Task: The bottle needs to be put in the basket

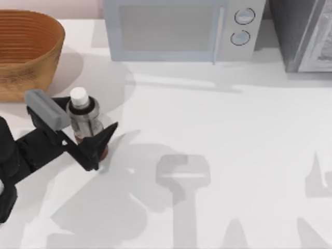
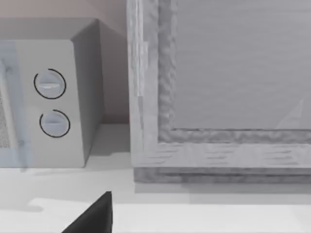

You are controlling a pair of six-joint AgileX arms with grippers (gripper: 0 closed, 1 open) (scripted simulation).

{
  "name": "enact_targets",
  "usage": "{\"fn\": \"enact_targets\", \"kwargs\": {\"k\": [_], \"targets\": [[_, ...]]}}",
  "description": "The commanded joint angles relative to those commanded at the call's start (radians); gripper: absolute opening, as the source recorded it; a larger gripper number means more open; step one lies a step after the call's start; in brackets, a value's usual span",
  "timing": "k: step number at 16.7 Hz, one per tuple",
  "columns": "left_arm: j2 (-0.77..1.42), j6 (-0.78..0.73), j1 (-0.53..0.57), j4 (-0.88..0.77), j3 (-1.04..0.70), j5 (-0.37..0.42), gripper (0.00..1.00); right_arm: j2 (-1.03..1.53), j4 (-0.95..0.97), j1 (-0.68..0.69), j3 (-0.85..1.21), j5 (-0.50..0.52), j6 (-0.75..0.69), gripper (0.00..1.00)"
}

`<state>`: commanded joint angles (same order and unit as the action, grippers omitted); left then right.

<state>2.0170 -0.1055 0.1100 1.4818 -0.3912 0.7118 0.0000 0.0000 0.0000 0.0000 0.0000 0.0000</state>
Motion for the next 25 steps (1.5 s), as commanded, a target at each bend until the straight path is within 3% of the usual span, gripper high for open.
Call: {"fn": "enact_targets", "kwargs": {"k": [11, 21, 25], "targets": [[0.000, 0.000, 0.000, 0.000, 0.000, 0.000, 0.02, 0.000, 0.000, 0.000, 0.000, 0.000, 0.000, 1.00], [-0.002, -0.001, 0.000, -0.002, 0.000, -0.001, 0.00, 0.000, 0.000, 0.000, 0.000, 0.000, 0.000, 1.00], [-0.071, 0.016, 0.016, -0.095, -0.106, -0.099, 0.00, 0.000, 0.000, 0.000, 0.000, 0.000, 0.000, 1.00]]}}
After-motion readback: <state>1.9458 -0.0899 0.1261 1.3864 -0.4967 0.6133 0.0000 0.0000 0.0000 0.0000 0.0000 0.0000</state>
